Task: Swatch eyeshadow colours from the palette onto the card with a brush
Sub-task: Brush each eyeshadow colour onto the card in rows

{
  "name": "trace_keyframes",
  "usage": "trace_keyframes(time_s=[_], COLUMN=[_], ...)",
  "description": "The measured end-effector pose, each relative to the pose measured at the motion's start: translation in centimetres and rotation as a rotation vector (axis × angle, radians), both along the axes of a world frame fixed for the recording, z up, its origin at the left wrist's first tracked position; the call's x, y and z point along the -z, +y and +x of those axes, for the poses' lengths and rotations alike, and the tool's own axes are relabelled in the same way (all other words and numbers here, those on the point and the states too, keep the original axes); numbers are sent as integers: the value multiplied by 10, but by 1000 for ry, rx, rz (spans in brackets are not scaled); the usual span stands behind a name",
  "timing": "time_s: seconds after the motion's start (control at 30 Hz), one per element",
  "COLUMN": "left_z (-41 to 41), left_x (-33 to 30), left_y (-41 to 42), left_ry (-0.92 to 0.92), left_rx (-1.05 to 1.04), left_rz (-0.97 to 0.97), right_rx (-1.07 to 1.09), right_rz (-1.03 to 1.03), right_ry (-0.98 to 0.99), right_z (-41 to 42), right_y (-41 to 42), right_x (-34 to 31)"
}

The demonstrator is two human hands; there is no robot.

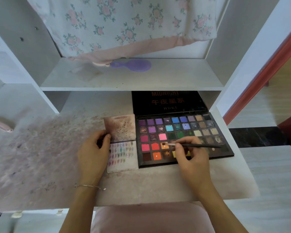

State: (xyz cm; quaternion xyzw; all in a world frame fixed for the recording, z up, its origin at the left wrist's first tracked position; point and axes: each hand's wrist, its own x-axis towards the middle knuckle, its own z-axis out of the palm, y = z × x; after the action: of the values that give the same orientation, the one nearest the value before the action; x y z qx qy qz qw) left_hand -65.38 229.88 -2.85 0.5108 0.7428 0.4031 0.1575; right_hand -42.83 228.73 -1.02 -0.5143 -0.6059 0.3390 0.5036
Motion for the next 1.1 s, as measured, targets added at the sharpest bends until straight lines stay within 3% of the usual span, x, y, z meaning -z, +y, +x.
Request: trace_keyframes(time_s=[0.3, 0.83, 1.1], left_z=[0, -2, 0], left_x=[2, 3, 2], left_y=[1, 1, 2], left_ry=[1, 35, 32], left_rx=[-26, -29, -32], left_rz=[17, 18, 8], right_rx=[-232, -268, -262], right_rz=[-72, -64, -104], right_ry=[-86, -343, -350], right_z=[-57, -62, -62], right_y=[-5, -3, -2], right_x=[6, 6, 4])
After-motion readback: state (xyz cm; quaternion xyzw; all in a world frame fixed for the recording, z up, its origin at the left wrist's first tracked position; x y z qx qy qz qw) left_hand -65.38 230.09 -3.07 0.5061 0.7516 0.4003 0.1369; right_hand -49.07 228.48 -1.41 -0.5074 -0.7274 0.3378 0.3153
